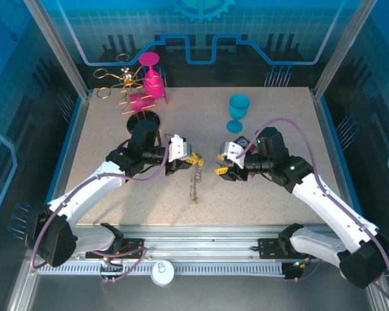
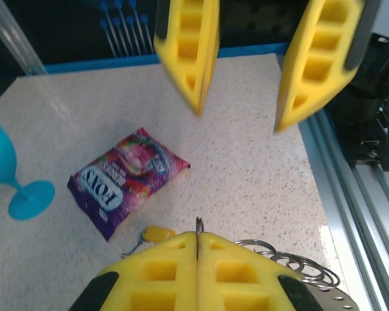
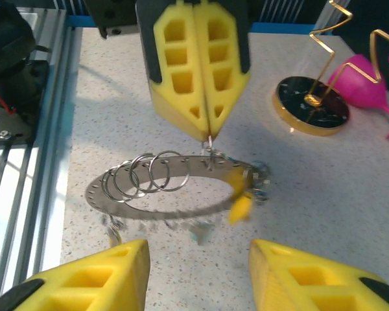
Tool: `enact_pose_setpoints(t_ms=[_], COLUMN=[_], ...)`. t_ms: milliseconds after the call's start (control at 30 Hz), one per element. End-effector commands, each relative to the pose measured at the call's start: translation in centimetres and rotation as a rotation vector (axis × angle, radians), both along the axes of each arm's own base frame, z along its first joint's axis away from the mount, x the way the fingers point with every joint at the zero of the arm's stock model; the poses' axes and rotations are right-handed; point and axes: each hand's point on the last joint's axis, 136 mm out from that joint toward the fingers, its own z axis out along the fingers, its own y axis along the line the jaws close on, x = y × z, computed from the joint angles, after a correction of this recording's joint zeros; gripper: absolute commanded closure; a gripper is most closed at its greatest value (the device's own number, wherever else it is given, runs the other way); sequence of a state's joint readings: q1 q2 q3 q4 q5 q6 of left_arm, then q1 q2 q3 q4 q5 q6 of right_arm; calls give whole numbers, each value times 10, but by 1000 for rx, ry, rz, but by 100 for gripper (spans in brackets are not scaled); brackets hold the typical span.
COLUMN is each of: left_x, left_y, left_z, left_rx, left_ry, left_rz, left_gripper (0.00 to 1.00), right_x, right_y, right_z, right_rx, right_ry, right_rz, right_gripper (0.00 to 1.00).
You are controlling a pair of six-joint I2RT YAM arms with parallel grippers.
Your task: Put the keys on the keyring
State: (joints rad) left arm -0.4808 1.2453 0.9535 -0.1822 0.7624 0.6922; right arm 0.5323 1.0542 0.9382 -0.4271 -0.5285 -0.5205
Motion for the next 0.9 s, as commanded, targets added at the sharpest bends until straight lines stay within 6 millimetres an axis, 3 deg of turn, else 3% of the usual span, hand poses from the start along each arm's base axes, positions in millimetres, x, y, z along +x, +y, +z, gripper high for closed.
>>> enact_pose_setpoints(t_ms=[0,233,533,867], left_x=[-15,-18,-17,-19], left_y=[-9,-9,-9,-9], left_z=[28,31,33,32], left_rx=[-62,-66,-70,-73], left_ry=[-84,-93,-101,-103], left_rz=[-134,-150,-144,-144], left_gripper=[100,100,100,100], right_x=[-4,11,4,10], right_y=[16,30,43,54], right_z=[13,15,23,25], right_rx=[26,59,98,93], right_ry=[-57,-55,-45,-60], right_rz=[93,81,141,143], right_gripper=[57,62,69,80])
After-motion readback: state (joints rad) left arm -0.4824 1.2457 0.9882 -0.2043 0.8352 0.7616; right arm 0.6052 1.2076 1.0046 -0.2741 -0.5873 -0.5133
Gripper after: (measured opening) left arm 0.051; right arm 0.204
